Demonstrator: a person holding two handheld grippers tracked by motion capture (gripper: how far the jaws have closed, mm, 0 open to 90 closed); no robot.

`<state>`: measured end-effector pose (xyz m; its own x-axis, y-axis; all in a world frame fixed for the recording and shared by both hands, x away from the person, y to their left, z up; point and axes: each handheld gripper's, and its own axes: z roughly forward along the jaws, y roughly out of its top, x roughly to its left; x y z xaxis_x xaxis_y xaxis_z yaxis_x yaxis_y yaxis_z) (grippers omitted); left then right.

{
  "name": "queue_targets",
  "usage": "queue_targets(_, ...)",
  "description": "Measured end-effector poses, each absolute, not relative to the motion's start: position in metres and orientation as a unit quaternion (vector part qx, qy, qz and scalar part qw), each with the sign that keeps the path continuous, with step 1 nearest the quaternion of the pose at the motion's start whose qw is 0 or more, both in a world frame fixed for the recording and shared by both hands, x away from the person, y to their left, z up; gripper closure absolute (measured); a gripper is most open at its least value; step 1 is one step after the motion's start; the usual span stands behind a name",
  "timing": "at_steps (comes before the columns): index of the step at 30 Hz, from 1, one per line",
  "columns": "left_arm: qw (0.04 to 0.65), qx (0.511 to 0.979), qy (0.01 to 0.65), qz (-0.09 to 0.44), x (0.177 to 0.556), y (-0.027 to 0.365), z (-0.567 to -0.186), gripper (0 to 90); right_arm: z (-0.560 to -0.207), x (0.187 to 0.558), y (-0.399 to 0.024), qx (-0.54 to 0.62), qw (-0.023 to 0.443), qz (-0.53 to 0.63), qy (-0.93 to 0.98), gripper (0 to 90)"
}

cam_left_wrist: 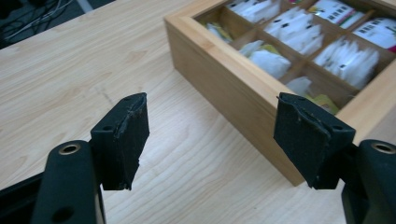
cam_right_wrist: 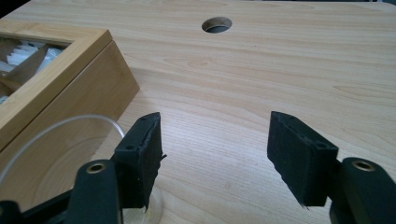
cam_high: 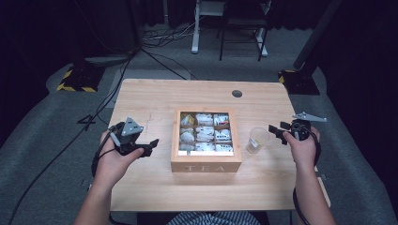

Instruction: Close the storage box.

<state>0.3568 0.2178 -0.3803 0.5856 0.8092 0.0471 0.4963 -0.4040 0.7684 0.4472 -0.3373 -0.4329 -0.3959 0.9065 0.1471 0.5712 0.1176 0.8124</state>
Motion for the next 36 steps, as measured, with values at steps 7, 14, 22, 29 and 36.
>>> queue_targets(7,0.345,0.81,0.422,0.216,0.369,0.235,-0.392,25.4,-0.44,0.448,-0.346,0.512,0.207,0.411,0.726,33.8)
queue_targets(14,0.336,0.804,0.445,0.208,0.381,0.251,-0.41,24.7,-0.449,0.451,-0.354,0.505,0.212,0.403,0.733,31.2)
queue_targets(22,0.356,0.776,0.475,0.213,0.391,0.269,-0.429,26.7,-0.466,0.457,-0.357,0.505,0.2,0.387,0.745,24.7)
queue_targets(29,0.337,0.779,0.486,0.21,0.4,0.271,-0.453,26.3,-0.483,0.46,-0.365,0.508,0.197,0.369,0.753,22.8)
queue_targets(36,0.33,0.773,0.494,0.221,0.407,0.272,-0.473,26.3,-0.492,0.462,-0.367,0.51,0.193,0.365,0.755,22.0)
